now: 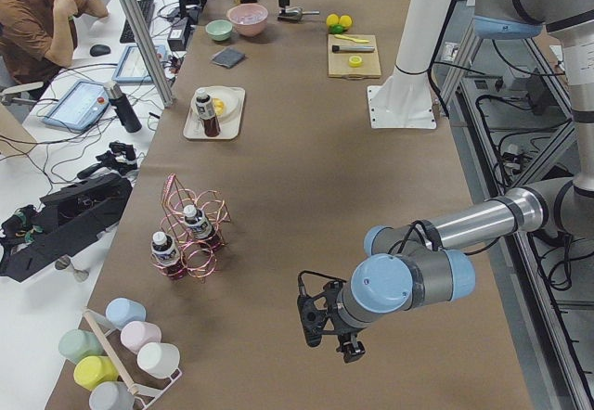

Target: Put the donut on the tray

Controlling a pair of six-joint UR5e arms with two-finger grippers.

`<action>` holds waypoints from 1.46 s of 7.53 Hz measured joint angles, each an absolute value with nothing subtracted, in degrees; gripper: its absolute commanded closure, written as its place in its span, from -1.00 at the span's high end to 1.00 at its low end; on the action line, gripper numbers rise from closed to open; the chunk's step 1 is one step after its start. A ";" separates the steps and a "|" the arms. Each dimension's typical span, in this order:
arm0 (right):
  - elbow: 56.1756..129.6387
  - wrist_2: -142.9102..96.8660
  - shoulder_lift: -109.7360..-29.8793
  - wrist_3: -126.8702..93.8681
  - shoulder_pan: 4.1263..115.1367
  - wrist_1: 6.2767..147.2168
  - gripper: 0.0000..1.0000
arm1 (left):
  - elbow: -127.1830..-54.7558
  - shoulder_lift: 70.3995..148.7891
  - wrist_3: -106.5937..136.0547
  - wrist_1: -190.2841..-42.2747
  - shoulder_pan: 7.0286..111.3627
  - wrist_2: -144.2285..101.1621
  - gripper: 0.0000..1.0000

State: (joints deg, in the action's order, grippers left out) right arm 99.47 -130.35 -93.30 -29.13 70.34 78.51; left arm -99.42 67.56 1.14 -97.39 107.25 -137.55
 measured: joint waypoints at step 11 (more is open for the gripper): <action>90.75 -132.59 -99.44 0.17 87.49 78.62 1.00 | -103.20 65.99 1.50 -95.31 104.69 -137.63 0.96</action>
State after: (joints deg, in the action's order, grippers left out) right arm 90.75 -132.59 -99.44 0.17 87.49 78.62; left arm -103.20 65.99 1.50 -95.31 104.69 -137.63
